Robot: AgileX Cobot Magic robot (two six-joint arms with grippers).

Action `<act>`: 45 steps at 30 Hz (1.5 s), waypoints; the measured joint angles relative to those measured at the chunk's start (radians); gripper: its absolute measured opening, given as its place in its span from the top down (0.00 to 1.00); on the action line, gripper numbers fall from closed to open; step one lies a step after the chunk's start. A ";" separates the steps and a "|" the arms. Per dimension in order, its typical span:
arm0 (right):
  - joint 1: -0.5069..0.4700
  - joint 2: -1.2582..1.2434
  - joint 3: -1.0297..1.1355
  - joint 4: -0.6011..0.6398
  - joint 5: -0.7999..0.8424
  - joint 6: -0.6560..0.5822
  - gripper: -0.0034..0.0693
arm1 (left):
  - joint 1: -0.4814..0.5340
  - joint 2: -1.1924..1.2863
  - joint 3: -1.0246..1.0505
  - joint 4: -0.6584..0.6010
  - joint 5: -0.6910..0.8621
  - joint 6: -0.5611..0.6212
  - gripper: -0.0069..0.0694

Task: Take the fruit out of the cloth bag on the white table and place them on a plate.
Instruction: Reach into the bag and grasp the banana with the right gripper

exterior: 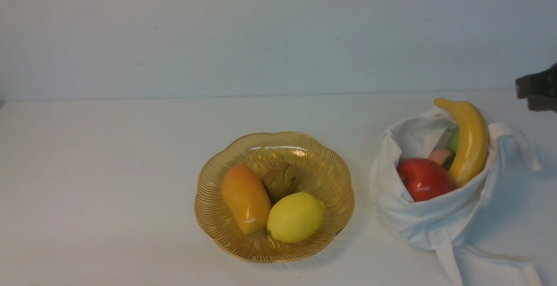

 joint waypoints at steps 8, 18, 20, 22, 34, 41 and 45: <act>0.091 0.187 -0.074 -0.062 -0.062 -0.019 0.67 | 0.000 0.000 0.000 0.000 0.000 0.000 0.92; 0.123 0.323 -0.094 -0.232 -0.151 0.061 0.26 | 0.000 0.000 0.000 0.000 0.000 0.001 0.92; 0.127 0.331 -0.094 -0.229 -0.152 0.065 0.24 | 0.000 0.000 0.000 0.000 0.000 0.000 0.92; 0.136 0.336 -0.094 -0.218 -0.153 0.066 0.25 | 0.000 0.000 0.000 0.000 0.000 0.000 0.92; 0.150 0.336 -0.094 -0.247 -0.160 0.085 0.53 | 0.000 0.000 0.000 0.000 0.000 0.000 0.92; 0.150 0.252 -0.094 -0.254 -0.152 0.087 0.53 | 0.000 0.000 0.000 0.000 0.000 0.000 0.92; 0.150 0.176 -0.094 -0.228 -0.149 0.087 0.53 | 0.000 0.000 0.000 0.000 0.000 0.001 0.92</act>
